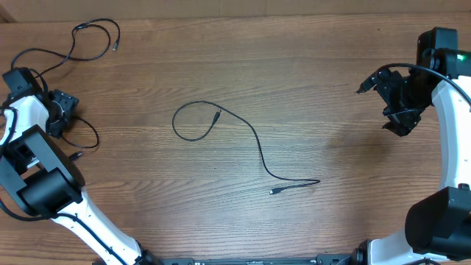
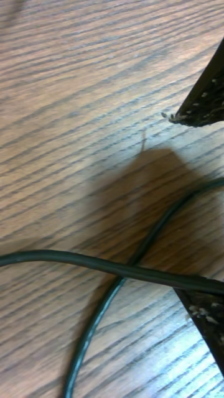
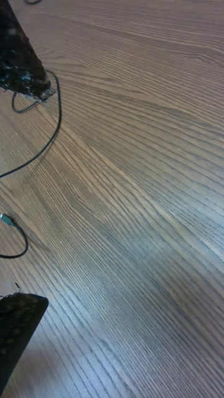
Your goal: Untangle cables
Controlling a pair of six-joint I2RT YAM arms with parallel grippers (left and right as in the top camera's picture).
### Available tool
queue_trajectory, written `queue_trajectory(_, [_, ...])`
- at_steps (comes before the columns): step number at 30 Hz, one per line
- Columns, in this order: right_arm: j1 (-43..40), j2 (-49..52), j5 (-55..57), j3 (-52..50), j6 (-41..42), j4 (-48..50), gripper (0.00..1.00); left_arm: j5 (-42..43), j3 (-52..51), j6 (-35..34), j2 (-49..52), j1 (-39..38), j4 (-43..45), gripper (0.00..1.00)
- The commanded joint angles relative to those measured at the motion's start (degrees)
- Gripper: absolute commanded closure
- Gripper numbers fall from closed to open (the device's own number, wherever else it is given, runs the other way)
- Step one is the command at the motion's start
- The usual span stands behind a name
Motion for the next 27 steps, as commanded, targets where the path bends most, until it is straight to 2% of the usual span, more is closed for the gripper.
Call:
queue_trajectory(1, [-0.11,0.02,0.42,0.09,0.02,0.0,0.0,2.75,4.04,1.18,4.9,-0.28,-4.61,0.21])
queue_trajectory(6, [-0.11,0.02,0.42,0.09,0.02,0.0,0.0,2.49,20.22,6.47,4.81,-0.66,-18.03,0.01])
queue_trajectory(10, [-0.11,0.02,0.42,0.09,0.02,0.0,0.0,1.79,33.55,6.51,4.79,-0.44,-29.38,0.0])
queue_trajectory(14, [-0.11,0.02,0.42,0.09,0.02,0.0,0.0,-8.68,42.1,5.09,4.79,-0.13,-40.74,0.0])
queue_trajectory(16, [-0.11,0.02,0.42,0.09,0.02,0.0,0.0,-12.83,43.19,2.14,4.79,-0.04,-45.46,0.01])
queue_trajectory(21, [-0.11,0.02,0.42,0.09,0.02,0.0,0.0,-14.47,40.98,-6.82,4.85,0.79,-54.4,0.01])
queue_trajectory(27, [-0.11,0.02,0.39,0.09,0.02,0.0,0.0,-17.88,30.1,-13.27,4.85,2.03,-55.71,0.01])
